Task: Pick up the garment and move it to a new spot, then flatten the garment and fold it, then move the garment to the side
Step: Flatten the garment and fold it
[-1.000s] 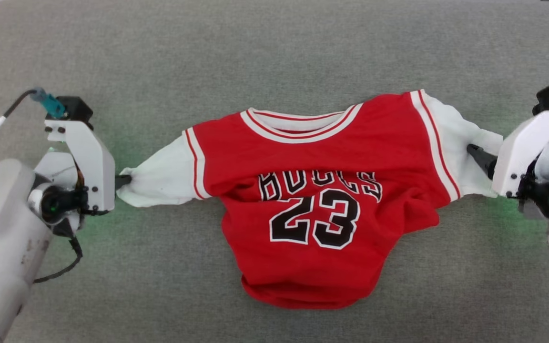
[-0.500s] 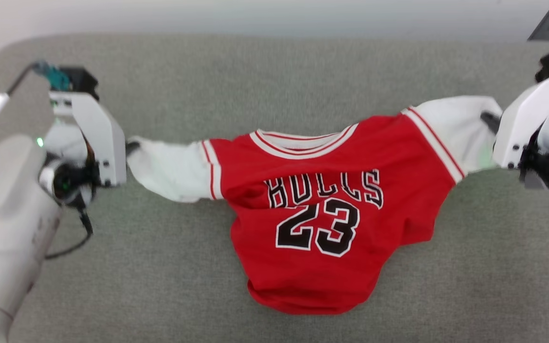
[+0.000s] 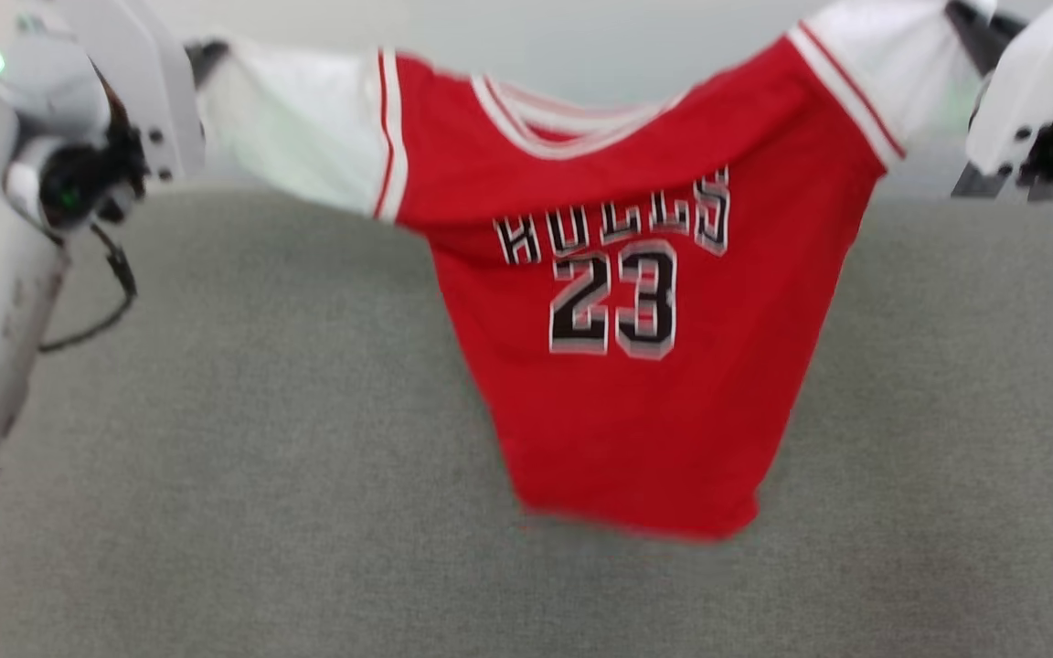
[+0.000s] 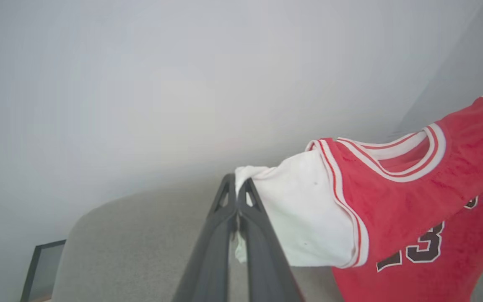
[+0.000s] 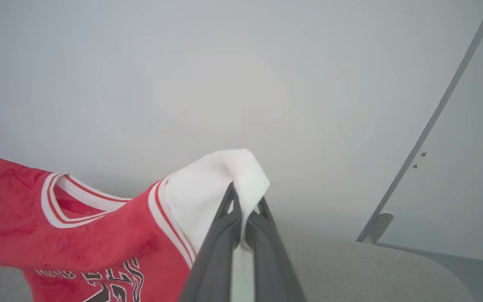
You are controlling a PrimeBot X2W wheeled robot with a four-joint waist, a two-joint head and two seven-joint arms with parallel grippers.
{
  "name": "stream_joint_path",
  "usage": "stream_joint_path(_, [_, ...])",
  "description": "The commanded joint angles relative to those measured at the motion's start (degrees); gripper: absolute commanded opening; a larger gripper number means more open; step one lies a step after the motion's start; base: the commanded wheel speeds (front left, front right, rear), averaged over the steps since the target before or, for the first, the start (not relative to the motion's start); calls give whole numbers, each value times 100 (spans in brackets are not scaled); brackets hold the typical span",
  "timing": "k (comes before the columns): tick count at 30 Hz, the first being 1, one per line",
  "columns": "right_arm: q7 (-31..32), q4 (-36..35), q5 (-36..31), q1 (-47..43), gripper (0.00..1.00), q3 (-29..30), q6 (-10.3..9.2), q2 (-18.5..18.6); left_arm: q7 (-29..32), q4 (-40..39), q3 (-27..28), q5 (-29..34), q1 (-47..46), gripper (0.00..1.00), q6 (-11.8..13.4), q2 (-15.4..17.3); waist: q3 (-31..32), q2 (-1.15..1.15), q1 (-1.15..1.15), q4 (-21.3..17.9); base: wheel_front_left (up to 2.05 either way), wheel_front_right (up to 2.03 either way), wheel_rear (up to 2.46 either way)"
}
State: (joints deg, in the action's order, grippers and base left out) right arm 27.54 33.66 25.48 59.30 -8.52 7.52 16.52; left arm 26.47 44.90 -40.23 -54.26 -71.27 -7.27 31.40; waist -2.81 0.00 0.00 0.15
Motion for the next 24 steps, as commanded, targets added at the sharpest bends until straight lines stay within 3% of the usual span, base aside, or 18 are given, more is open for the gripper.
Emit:
stream_joint_path(1, [-79,-1,21,129,0,-33,-7,-6,-72,7,21,56,-132,0,24,34,253,0,0,-32,0,0,0])
stream_joint_path(13, [-301,234,103,908,0,-166,-7,-21,-467,24,83,278,-929,0,23,81,262,0,0,-32,0,0,0])
stream_joint_path(24, [-1093,625,-458,1718,0,-132,-6,-57,-976,110,63,514,-1576,0,5,5,-972,0,0,10,0,0,0])
